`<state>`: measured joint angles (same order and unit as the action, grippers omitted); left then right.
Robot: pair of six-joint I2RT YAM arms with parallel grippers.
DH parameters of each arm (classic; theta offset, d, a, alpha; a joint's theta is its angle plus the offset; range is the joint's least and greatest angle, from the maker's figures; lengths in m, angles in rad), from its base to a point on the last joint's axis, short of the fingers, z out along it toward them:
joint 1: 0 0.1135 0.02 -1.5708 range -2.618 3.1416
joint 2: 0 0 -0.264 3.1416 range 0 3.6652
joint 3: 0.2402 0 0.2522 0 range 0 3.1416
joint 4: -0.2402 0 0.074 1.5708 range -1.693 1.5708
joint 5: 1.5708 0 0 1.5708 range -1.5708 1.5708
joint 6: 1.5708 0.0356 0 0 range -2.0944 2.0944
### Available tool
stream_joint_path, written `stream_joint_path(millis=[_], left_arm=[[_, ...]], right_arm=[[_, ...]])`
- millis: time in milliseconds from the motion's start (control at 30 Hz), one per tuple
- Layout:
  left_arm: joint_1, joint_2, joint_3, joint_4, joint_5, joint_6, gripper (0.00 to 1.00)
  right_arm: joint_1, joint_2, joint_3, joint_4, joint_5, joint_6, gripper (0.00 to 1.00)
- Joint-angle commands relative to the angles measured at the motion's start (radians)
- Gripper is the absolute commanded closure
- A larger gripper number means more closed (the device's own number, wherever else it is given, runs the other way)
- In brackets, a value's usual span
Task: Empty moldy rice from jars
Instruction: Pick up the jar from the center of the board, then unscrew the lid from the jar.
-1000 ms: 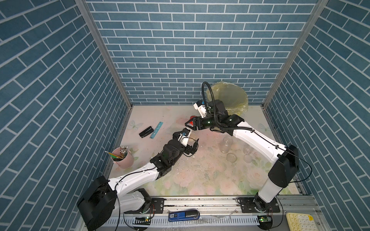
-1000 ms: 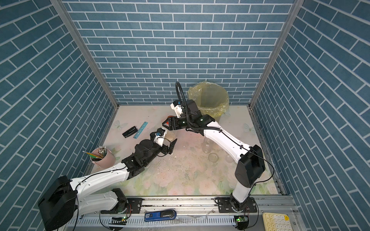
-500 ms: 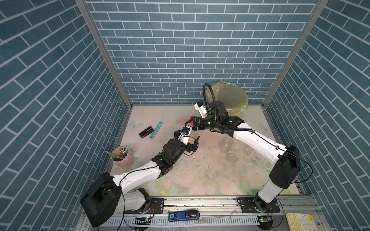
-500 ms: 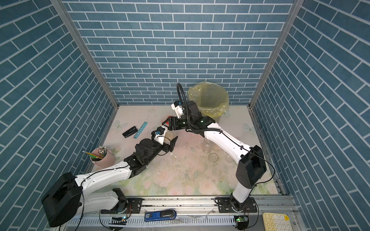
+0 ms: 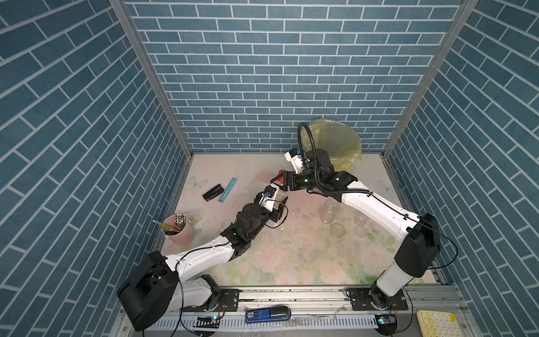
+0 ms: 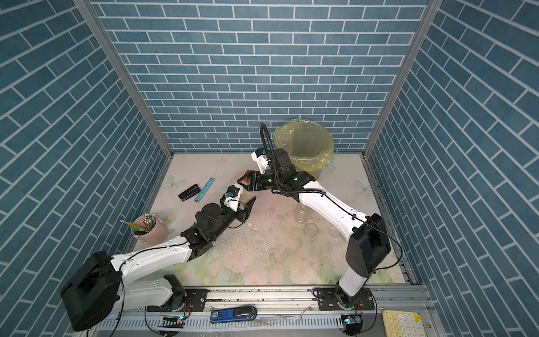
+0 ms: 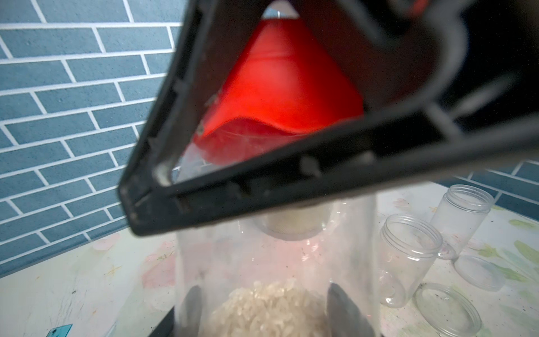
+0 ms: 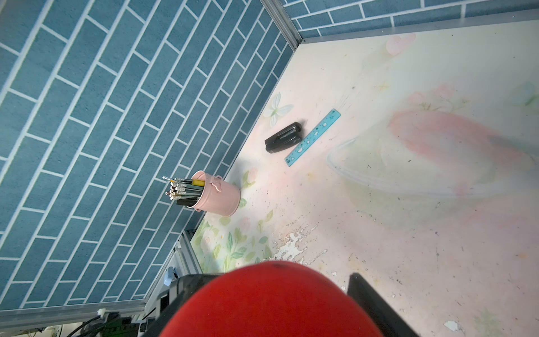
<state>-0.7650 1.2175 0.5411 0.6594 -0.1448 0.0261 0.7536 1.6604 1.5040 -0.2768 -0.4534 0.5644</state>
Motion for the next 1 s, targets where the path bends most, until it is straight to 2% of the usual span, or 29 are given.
stream_joint_path(millis=[0,67,300,367,467,533,600,667,800,967], left_arm=[[0.005,-0.001,-0.005,0.014,0.008,0.008,0.51],[0.006,-0.009,-0.008,0.005,0.008,0.016,0.54],[0.006,-0.068,-0.039,-0.046,0.006,0.061,0.57],[0.006,-0.091,-0.045,-0.071,-0.002,0.078,0.57],[0.004,-0.132,-0.061,-0.094,-0.043,0.126,0.58],[0.002,-0.154,-0.069,-0.100,-0.076,0.177,0.58],[0.003,-0.161,-0.070,-0.101,-0.095,0.230,0.58],[-0.007,-0.151,-0.056,-0.115,-0.125,0.295,0.60],[-0.037,-0.095,-0.035,-0.084,-0.192,0.392,0.57],[-0.054,-0.043,-0.023,-0.036,-0.213,0.439,0.55]], right_arm=[[0.003,-0.059,0.017,0.019,-0.006,0.043,0.18],[0.003,-0.074,0.019,0.010,0.011,0.047,0.03],[-0.063,-0.167,0.012,-0.018,0.082,0.091,0.01],[-0.091,-0.181,0.024,-0.029,0.044,0.112,0.01],[-0.141,-0.178,0.097,-0.180,-0.001,0.157,0.01],[-0.198,-0.134,0.184,-0.342,-0.123,0.186,0.01],[-0.236,-0.101,0.216,-0.419,-0.278,0.219,0.02],[-0.246,-0.074,0.243,-0.497,-0.363,0.218,0.03],[-0.246,-0.030,0.285,-0.654,-0.402,0.171,0.06],[-0.241,0.001,0.301,-0.720,-0.400,0.154,0.11]])
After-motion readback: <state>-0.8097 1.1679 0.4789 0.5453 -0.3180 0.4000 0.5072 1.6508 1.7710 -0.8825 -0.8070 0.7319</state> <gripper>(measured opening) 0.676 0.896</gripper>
